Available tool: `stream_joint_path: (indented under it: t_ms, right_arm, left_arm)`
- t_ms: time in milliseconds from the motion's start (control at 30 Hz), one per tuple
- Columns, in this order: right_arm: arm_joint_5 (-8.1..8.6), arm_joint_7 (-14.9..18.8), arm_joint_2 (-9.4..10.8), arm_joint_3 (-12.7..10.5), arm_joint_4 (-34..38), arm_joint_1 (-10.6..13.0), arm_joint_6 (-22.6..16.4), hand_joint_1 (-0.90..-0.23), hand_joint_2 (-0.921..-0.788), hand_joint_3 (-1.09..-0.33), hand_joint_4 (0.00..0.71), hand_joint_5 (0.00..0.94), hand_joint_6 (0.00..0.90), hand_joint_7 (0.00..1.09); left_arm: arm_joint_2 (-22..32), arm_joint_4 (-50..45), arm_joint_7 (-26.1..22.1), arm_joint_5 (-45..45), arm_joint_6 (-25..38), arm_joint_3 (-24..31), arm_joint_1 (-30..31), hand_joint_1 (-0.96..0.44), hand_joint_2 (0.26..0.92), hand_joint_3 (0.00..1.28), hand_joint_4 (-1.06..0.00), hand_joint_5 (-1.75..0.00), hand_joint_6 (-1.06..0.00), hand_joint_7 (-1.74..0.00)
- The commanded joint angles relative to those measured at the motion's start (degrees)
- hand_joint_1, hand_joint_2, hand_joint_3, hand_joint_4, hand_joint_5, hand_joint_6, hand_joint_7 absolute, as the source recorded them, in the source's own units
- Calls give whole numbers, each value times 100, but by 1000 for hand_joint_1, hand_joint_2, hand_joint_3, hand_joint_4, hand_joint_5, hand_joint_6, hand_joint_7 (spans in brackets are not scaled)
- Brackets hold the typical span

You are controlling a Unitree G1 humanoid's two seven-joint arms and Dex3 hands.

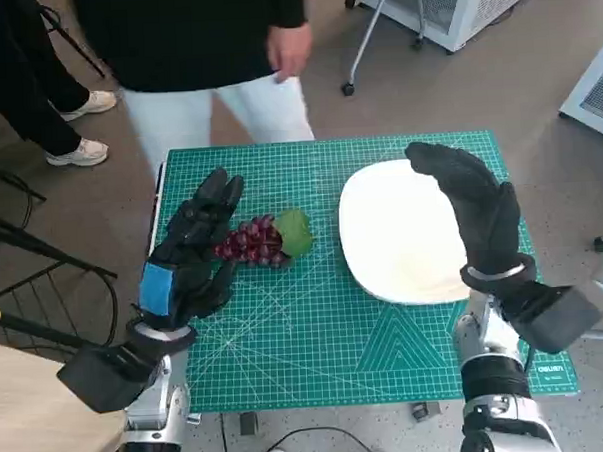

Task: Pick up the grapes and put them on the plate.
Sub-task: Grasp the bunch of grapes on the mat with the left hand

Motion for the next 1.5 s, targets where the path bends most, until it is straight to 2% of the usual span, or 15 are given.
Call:
stream_joint_path:
  t_ms: [33, 200, 367, 433, 533, 633, 733, 1100, 1300, 1500]
  right_arm:
    - [-27, 18, -26, 22, -3, -3, 15, -602, -921, -683, 217, 0, 52, 273]
    - [-30, 11, -27, 25, -1, 4, 21, -609, -921, -682, 217, 0, 50, 275]
    - [-33, -16, -20, 26, -14, 15, 46, -619, -921, -681, 216, 0, 48, 277]
    - [-32, -21, -18, 27, -25, 22, 49, -620, -921, -681, 216, 0, 47, 278]
    - [-40, -36, -19, 30, -46, 37, 45, -620, -921, -680, 216, 0, 47, 279]
    - [-60, -61, -21, 38, -75, 54, 27, -610, -921, -679, 218, 1, 49, 282]
    - [-73, -72, -23, 46, -97, 70, 4, -599, -921, -679, 220, 2, 50, 284]
    - [-37, -57, -30, 48, -116, 103, 29, -591, -921, -680, 219, 1, 43, 287]
    - [-47, -66, -34, 50, -112, 112, 39, -597, -921, -680, 218, 0, 42, 289]
    - [-93, -109, -42, 69, -131, 126, 26, -598, -921, -680, 218, 0, 41, 290]
  left_arm:
    - [33, -45, -18, 6, 15, 30, -2, -616, 921, 368, -319, -2, -383, -18]
    - [41, -84, 33, 39, 47, 48, 4, -555, 921, 322, -319, -2, -383, -17]
    - [142, -50, 336, 517, -66, 107, -19, -224, 921, 168, -306, -1, -383, -15]
    - [199, -10, 545, 849, -143, 138, -46, -131, 921, 140, -296, -1, -381, -13]
    - [326, -34, 875, 1382, -137, 169, -84, -70, 921, 120, -291, -1, -376, -10]
    - [526, -214, 1170, 1946, 70, 163, -114, -54, 921, 99, -293, -2, -366, -4]
    - [689, -532, 1254, 2271, 466, 102, -90, -54, 919, 75, -293, -2, -356, -1]
    - [1145, -2139, 1132, 3332, 2691, -193, 135, -50, 855, 7, -245, -2, -346, -4]
    - [1155, -2664, 1170, 3835, 3383, -399, 189, -59, 828, 0, -245, -2, -335, 0]
    - [1158, -2768, 1134, 4192, 3924, -623, 66, -66, 809, 0, -234, 0, -332, -3]
